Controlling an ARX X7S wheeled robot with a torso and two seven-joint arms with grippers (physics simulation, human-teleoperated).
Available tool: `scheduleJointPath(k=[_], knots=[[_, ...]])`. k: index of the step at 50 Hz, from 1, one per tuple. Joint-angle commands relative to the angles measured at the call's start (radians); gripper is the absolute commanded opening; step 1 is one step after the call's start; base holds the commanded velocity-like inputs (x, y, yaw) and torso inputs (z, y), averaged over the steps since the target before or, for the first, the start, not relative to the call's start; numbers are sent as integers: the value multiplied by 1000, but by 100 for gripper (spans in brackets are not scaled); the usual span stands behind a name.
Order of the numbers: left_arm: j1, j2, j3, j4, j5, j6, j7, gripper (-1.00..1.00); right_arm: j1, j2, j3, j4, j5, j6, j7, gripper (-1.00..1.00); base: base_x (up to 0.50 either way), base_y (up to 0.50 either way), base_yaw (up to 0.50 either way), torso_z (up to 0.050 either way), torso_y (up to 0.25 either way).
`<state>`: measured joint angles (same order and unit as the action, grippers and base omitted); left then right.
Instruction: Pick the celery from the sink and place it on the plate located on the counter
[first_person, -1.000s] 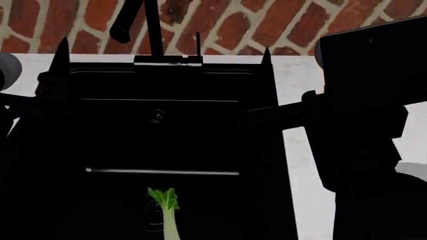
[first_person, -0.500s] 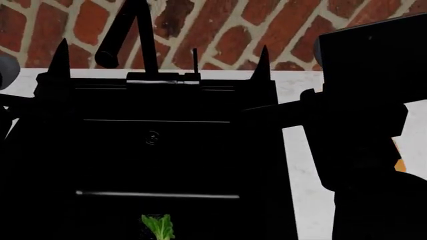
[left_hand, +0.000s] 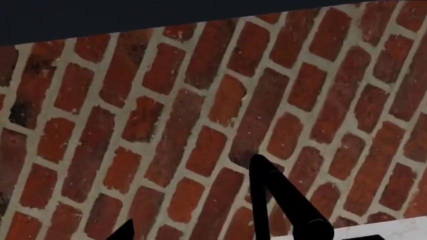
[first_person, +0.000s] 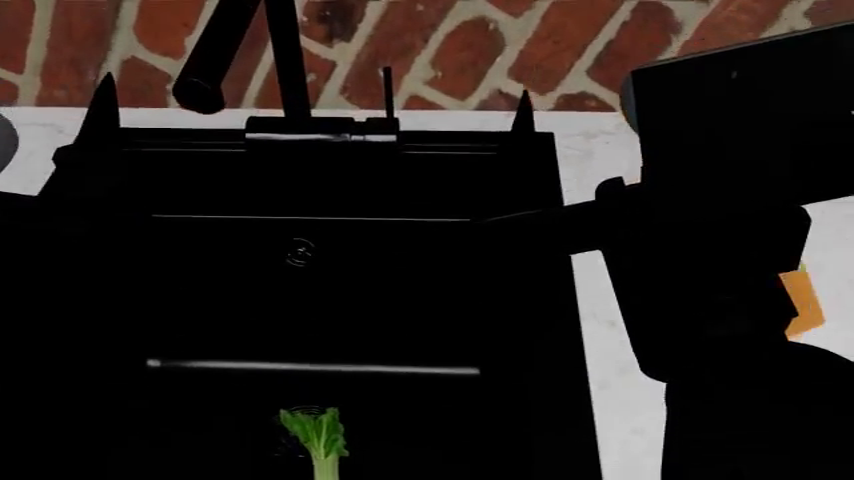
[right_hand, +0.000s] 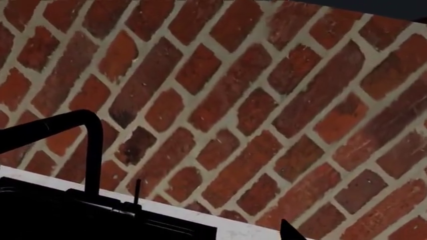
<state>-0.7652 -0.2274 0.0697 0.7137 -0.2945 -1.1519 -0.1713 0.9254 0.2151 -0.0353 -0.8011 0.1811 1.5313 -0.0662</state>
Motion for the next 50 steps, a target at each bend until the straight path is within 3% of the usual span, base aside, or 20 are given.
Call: scheduleJointPath(k=[1,15,17,22,34,45,50], knots=[[6,-8,-4,3,-2,10,-5,100,1,1,-4,4,9,-3,8,100,0,0,0,0,-158],[17,-17,-36,-10,-5,17,-16,100,10,-3,-38,33,70,38,17,100,-1,0,0,0,-110],[18,-22,-36,-4,-1,14,-22,100,18,15,-32,58,209,39,99,100,0,0,0,0,0],[25,-33,-37,-8,13,19,-36,100,80,80,-15,183,716,37,474,100,0,0,0,0,0],[40,-52,-46,-24,41,43,-66,100,125,43,-96,419,843,23,553,100,0,0,0,0,0],[48,-61,-69,-41,47,58,-77,100,152,-2,-151,612,1131,31,789,100,0,0,0,0,0],[48,-59,-81,-23,39,38,-81,100,150,-29,-196,645,1161,7,820,100,0,0,0,0,0]])
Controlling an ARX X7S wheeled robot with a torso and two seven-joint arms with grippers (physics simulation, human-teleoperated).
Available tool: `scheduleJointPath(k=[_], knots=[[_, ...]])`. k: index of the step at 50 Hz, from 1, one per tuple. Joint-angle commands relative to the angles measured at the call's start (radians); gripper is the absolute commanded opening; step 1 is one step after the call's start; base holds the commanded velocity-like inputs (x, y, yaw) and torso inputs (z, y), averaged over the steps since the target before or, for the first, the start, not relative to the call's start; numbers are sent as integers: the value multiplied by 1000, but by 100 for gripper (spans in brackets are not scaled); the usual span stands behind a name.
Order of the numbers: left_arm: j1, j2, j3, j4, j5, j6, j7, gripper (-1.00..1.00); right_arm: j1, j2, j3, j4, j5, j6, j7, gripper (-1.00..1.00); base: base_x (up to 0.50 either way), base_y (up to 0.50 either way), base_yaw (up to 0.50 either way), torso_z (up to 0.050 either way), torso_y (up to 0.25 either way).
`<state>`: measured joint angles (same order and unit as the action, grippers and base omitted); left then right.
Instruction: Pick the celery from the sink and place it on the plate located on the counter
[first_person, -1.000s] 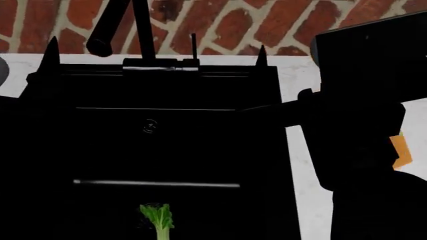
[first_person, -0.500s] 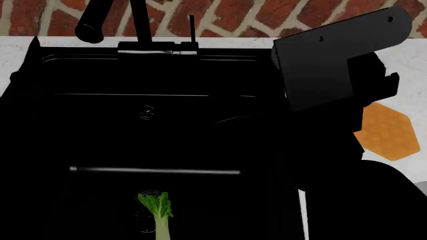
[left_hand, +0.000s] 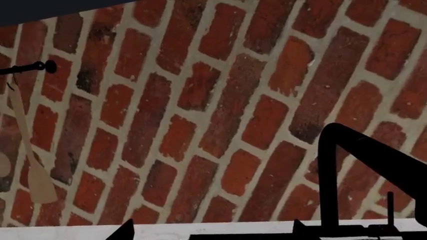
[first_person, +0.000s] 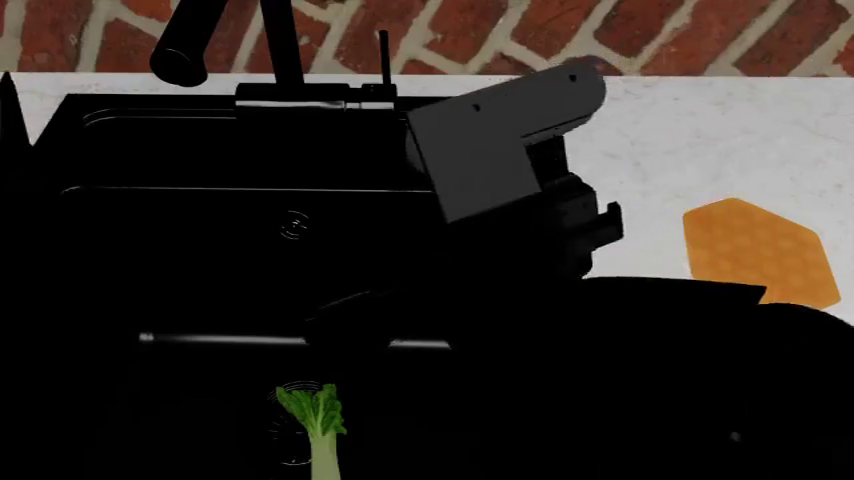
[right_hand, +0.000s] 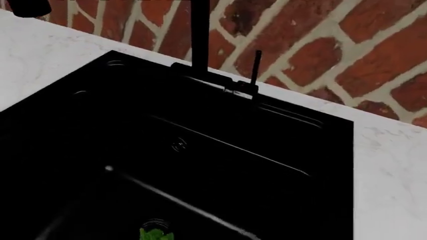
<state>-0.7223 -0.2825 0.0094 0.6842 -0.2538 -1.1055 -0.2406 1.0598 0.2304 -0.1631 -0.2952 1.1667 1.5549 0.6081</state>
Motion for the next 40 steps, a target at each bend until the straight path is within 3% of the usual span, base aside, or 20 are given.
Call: scheduleJointPath(k=[1,40], knots=[[6,-4,-21,10,-2,-11,-13,100,15,-50,-75,145,173,-27,143,100,0,0,0,0,0],[20,-18,-30,-19,0,24,-29,100,21,-161,-413,595,-128,-387,-206,100,0,0,0,0,0]])
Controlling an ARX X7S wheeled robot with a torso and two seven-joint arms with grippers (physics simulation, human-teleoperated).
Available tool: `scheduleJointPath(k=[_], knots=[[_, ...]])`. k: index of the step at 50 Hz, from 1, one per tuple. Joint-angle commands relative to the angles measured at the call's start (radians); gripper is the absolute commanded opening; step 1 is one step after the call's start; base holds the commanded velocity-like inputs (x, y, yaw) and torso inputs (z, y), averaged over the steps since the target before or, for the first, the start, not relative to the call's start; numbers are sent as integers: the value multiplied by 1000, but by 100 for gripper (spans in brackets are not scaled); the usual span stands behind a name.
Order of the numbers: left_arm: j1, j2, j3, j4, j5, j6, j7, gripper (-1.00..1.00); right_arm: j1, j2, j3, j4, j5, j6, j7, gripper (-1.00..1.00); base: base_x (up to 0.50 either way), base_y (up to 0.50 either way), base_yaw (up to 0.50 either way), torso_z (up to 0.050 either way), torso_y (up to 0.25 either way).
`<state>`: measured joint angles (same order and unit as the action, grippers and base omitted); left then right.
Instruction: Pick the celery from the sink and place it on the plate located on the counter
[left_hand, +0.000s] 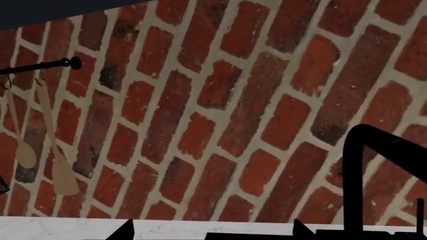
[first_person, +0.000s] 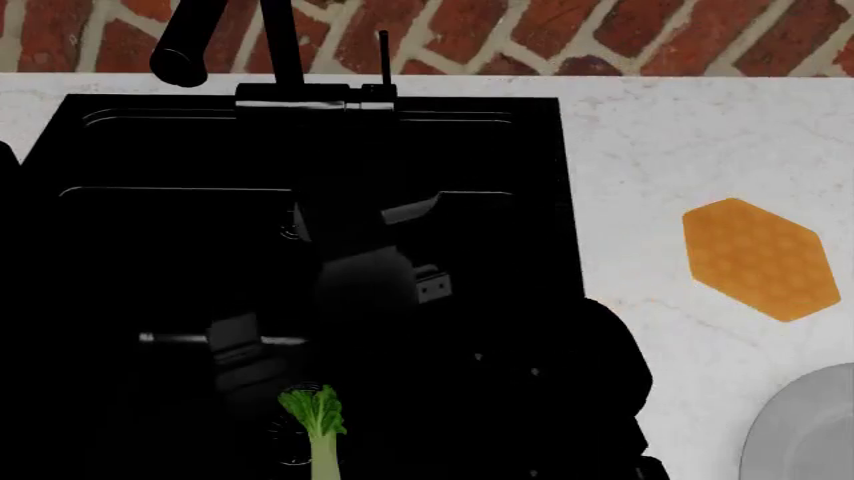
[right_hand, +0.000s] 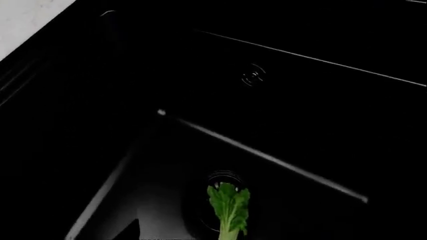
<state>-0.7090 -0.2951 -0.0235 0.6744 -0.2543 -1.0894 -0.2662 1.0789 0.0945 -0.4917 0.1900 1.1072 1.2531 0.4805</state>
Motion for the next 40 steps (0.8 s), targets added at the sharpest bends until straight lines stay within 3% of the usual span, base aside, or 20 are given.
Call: scheduleJointPath(k=[1,16,28,40], knots=[[9,-6,3,-11,1,11,-4,100,1,-25,-88,115,-69,-89,-82,100,0,0,0,0,0],[16,-1,-4,-29,-13,29,3,100,13,-40,-160,224,-117,-163,-155,100,-1,0,0,0,0],[23,-9,-14,-32,-22,44,10,100,43,-86,-254,453,-181,-294,-281,100,0,0,1,0,0],[32,-12,-17,-40,-24,55,9,100,79,-93,-466,612,-24,-435,-309,100,0,0,1,-1,0]])
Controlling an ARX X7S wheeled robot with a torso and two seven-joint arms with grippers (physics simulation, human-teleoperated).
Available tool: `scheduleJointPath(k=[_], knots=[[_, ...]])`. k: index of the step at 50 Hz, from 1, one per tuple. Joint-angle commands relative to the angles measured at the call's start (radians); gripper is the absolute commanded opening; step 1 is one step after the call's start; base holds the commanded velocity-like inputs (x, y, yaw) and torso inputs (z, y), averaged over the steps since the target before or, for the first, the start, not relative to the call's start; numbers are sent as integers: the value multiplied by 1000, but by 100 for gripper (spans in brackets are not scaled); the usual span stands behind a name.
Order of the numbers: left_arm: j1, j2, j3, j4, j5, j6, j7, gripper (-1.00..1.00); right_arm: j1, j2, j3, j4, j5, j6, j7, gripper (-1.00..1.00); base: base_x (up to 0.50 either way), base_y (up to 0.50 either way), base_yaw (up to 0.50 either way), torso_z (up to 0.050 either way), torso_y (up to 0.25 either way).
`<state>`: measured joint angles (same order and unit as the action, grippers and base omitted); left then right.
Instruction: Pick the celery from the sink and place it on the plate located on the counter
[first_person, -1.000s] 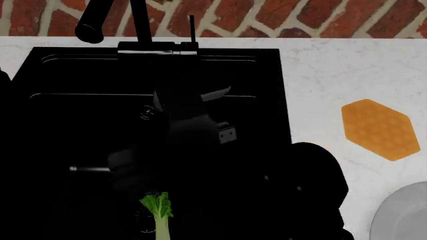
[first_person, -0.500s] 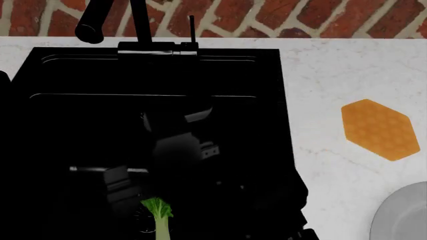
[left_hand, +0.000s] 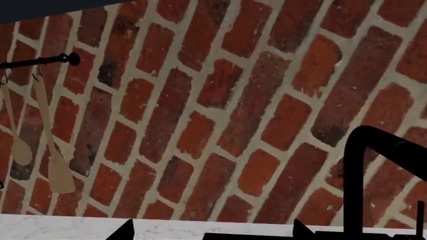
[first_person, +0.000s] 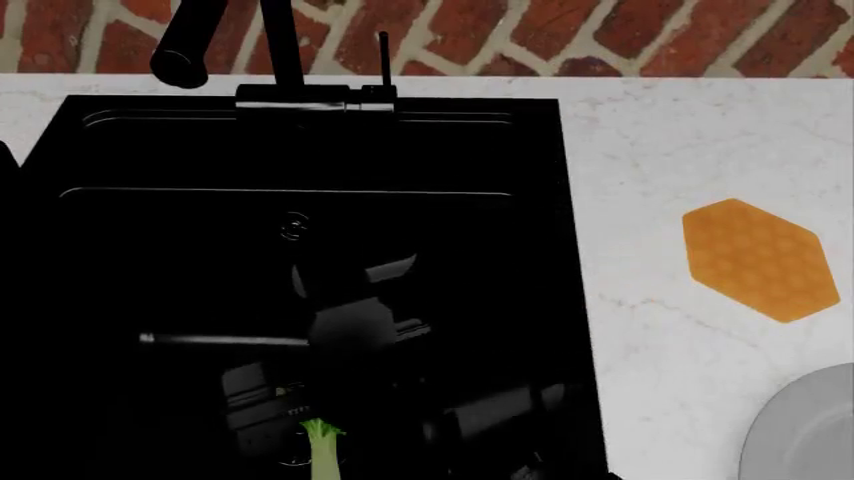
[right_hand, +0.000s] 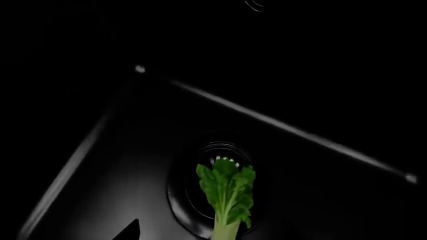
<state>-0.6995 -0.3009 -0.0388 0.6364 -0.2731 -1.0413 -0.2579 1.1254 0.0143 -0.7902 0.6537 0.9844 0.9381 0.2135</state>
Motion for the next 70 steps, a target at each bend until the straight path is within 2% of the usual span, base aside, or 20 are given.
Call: scheduleJointPath(k=[1,8,20,26,70], knots=[[22,-7,-3,1,-7,5,1,100,36,-13,-186,156,117,-128,-43,100,0,0,3,0,0],[16,-4,2,5,-10,-3,-5,100,58,-13,-329,221,236,-201,-52,100,2,0,0,-5,-4],[12,-2,13,8,-13,-9,-12,100,99,-14,-675,320,534,-358,-83,100,4,2,0,-4,-4],[21,-7,13,-8,-13,14,-6,100,110,-14,-758,342,612,-392,-100,100,4,3,0,-5,-4],[46,-19,22,-62,-17,74,-3,100,63,-14,-783,399,591,-355,-247,100,3,4,1,-7,-5]])
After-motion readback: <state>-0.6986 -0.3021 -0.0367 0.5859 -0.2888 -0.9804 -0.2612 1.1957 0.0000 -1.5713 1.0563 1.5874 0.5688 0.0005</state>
